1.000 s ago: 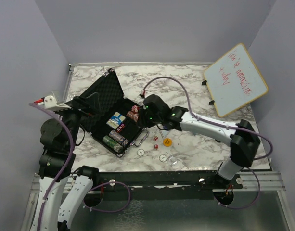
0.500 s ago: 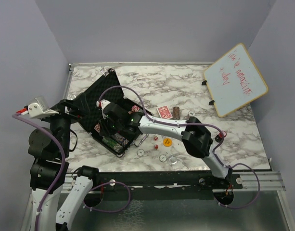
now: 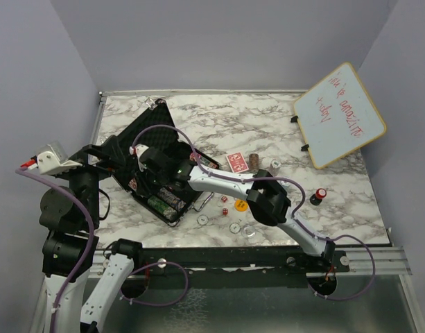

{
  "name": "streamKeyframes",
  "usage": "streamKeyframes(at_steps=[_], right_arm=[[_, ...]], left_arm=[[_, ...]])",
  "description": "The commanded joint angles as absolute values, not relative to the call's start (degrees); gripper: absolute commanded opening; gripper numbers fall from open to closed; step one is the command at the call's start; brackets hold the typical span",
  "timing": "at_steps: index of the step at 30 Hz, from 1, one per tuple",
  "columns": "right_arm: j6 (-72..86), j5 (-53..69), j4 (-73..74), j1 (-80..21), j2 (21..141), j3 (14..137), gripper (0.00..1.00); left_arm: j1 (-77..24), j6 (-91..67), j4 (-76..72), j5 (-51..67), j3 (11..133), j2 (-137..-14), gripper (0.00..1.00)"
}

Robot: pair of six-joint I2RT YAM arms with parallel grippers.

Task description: Pack up texas hold em set

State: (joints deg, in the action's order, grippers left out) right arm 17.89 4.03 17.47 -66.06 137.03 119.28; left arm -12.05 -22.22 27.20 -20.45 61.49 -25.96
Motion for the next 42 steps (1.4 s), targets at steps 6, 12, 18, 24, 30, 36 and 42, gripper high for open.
streamKeyframes(at_steps=[6,12,18,24,30,36,42], right_arm=[[17.31,5.62,29.19,-66.53,142.56,130.29,0.17],[17.92,6.7,32.72,-66.53,143.49,131.88,0.17],[17.68,7.47,35.55,-66.53,144.59,134.88,0.17],[17.29,9.22,38.74,-66.53,147.29,138.03,0.17],[17.75,8.54,39.89,-66.53,146.92,137.47,0.17],[17.75,7.39,40.38,-66.53,145.79,136.7,0.16],[17.19,7.45,39.4,-66.53,145.16,136.51,0.13]], left_arm=[[-11.72,-21.82,28.1,-21.77,60.62,-25.14,0.99],[-11.76,-22.13,28.04,-21.44,59.95,-25.66,0.99],[-11.77,-22.59,28.06,-21.02,59.42,-26.09,0.99],[-11.72,-22.41,28.18,-21.13,59.16,-25.53,0.99],[-11.75,-22.76,28.19,-20.77,58.8,-25.51,0.99],[-11.76,-22.92,28.3,-20.74,58.54,-25.49,0.99],[-11.69,-23.25,28.3,-20.57,58.29,-25.66,0.99]])
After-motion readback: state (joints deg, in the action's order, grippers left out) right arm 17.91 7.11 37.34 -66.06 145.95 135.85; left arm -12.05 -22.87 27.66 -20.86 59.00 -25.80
